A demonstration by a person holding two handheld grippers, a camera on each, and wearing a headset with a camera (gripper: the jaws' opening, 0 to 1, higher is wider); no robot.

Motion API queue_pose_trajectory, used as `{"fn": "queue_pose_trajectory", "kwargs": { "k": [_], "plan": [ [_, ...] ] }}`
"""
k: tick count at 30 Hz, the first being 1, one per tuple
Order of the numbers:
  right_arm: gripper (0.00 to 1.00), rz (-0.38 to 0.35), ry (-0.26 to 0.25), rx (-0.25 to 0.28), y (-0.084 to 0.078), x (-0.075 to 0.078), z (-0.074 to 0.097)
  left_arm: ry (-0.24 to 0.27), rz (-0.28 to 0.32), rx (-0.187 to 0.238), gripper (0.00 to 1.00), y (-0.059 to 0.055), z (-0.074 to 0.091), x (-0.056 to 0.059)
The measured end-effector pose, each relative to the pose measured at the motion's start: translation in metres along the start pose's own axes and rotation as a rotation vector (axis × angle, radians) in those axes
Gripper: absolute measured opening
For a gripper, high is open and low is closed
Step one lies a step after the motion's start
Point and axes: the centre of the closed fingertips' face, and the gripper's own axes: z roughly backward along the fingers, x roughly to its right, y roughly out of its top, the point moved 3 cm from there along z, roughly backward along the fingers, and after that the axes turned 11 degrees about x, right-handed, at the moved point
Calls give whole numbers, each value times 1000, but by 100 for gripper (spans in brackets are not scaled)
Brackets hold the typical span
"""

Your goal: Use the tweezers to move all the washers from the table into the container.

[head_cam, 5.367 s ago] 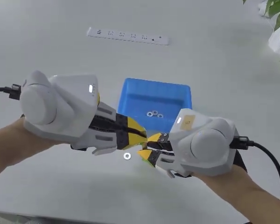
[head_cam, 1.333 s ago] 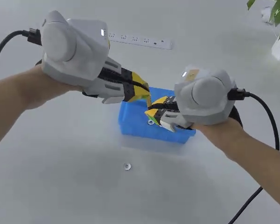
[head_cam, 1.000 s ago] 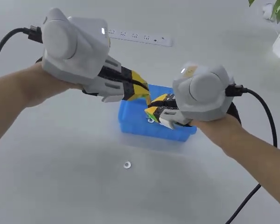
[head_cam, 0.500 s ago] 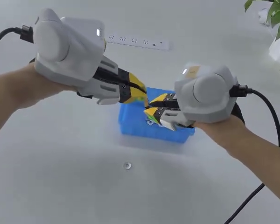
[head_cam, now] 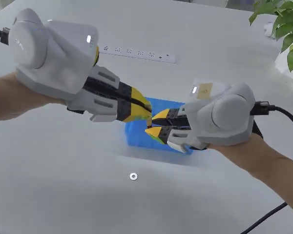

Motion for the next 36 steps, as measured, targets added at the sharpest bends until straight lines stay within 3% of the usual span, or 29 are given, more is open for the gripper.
{"fn": "queue_pose_trajectory", "kwargs": {
  "k": [12, 26, 36],
  "plan": [
    [10, 33, 73, -5, 1, -31, 5, -39, 15, 4, 5, 0, 5, 29],
    [10, 12, 142, -30, -16, -72, -16, -35, 93, -49, 5, -32, 17, 61],
    [10, -20, 135, -55, -31, -78, -23, -9, 138, -59, 5, -50, 18, 64]
  ]
}}
